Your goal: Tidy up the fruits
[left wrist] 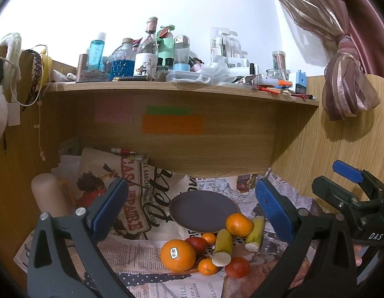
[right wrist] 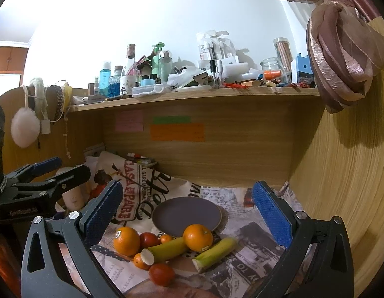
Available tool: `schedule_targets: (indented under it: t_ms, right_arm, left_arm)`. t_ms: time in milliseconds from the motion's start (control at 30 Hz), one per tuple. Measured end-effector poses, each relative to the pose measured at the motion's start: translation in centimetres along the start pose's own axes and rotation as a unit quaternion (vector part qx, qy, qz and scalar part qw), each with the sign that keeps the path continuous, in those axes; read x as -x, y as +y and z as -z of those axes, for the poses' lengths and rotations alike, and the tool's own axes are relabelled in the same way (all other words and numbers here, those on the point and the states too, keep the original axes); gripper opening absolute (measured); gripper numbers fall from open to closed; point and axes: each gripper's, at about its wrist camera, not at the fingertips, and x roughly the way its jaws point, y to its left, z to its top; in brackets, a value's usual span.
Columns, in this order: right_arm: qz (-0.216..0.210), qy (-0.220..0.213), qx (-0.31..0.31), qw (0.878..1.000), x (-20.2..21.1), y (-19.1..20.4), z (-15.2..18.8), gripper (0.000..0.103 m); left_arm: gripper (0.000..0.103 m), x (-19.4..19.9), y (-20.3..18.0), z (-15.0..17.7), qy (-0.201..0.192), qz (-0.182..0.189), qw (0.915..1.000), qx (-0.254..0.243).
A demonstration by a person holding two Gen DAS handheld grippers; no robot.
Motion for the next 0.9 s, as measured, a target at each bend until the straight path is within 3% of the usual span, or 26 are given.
schedule_targets:
  t_ms: [900]
  right_arm:
    - [-0.006, 0.001, -0.002, 1.000, -0.44, 0.74, 0.15, 0.103]
  left_arm:
    - [0.103, 0.23, 0.11, 0.07, 0.002, 0.003, 1.0000, 0.003]
